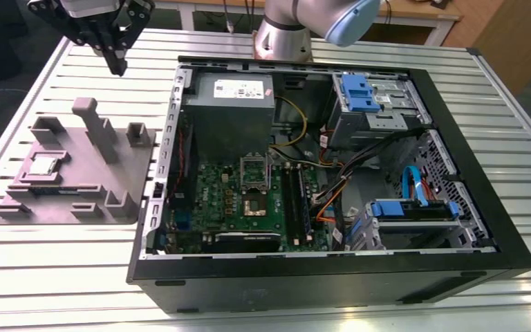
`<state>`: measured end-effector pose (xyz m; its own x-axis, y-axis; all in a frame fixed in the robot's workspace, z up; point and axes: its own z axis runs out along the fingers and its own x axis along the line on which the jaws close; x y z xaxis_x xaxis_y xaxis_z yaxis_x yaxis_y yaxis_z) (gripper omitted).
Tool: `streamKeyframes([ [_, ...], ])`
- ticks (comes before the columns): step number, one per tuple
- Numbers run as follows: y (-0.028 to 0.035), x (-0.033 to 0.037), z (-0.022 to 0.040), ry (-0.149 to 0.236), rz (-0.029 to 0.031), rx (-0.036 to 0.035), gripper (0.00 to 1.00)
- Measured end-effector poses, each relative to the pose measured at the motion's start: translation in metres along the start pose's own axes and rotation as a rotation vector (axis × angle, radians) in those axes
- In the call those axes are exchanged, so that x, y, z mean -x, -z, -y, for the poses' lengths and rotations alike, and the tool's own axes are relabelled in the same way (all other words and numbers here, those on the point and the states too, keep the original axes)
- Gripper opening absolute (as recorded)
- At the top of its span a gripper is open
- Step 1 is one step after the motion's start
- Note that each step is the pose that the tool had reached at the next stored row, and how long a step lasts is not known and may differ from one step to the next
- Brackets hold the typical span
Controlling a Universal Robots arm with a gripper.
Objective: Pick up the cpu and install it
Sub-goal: 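Reach for the cpu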
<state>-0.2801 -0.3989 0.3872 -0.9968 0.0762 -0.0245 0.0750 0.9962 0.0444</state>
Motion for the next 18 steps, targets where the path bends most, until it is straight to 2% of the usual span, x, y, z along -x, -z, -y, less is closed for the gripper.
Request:
streamKeyframes([
  [18, -0.0004, -0.0141, 0.0011, 0.000, 0.0000, 0.0000, 0.10],
])
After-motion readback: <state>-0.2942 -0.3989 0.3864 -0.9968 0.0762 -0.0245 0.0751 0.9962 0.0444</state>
